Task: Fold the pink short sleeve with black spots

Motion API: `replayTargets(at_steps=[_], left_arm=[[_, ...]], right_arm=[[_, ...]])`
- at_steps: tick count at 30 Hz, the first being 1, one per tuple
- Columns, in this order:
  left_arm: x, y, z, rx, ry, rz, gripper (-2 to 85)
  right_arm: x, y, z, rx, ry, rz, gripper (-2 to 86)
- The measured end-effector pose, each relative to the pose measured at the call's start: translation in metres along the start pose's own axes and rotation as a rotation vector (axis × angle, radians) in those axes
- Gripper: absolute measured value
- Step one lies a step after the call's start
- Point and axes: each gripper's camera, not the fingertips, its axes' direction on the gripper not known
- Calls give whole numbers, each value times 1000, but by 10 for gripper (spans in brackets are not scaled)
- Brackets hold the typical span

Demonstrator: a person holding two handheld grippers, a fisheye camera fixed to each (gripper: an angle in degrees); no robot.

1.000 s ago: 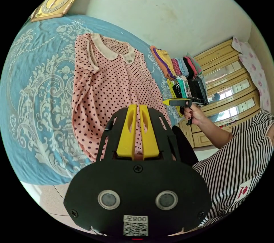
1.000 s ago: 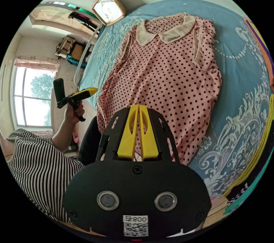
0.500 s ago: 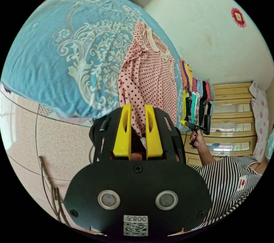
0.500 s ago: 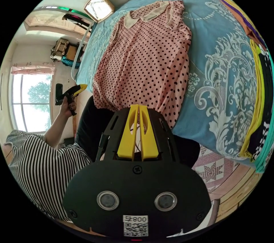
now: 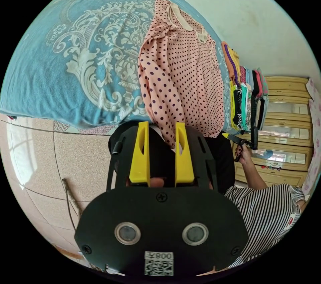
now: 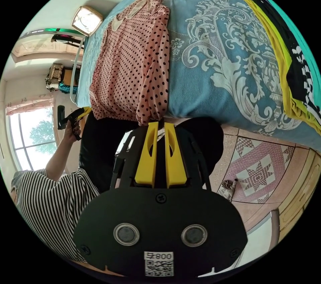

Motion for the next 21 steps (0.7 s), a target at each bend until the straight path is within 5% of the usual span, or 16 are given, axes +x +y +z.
replayTargets(at_steps=[7, 21], left_arm=[[12, -2, 24, -121, -87, 50, 116], [5, 5, 50, -269, -116, 3, 57]], right_arm=[[-46, 1, 22, -166, 134, -61, 77], [-100, 11, 2, -187, 66, -32, 58]])
